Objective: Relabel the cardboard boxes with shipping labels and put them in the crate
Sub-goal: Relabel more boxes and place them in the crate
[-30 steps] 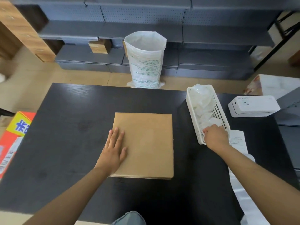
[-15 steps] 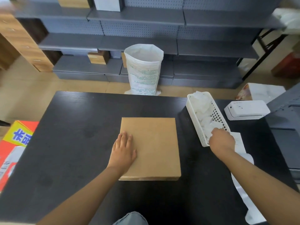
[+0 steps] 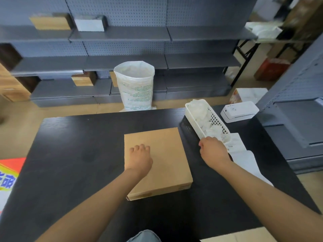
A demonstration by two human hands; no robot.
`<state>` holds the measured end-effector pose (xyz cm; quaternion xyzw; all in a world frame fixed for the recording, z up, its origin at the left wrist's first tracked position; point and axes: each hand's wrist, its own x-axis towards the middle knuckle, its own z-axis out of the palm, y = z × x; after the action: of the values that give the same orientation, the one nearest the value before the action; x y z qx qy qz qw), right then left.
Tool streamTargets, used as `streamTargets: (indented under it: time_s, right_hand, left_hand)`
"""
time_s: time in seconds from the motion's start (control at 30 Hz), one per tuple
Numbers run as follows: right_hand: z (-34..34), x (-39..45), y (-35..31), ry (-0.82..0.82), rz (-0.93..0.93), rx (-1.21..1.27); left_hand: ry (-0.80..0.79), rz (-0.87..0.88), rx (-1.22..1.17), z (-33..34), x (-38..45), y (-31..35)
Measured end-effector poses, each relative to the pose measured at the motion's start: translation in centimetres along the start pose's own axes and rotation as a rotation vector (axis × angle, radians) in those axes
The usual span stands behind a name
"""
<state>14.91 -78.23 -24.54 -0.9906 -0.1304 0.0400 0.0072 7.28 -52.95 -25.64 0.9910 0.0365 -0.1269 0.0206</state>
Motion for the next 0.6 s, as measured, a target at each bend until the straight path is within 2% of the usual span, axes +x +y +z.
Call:
streamTargets:
  time_s: [0.23, 0.6]
  right_hand:
    - [-1.3, -1.7, 3.7, 0.000, 0.011, 0.003]
    - [-2.3, -4.1, 18.5, -0.051, -0.029, -0.040]
  left_hand:
    - [0.050, 0.093, 0.057, -2.1, 1.5, 6.5]
    - [0.105, 0.098, 0.021, -1.8, 2.6, 23.2]
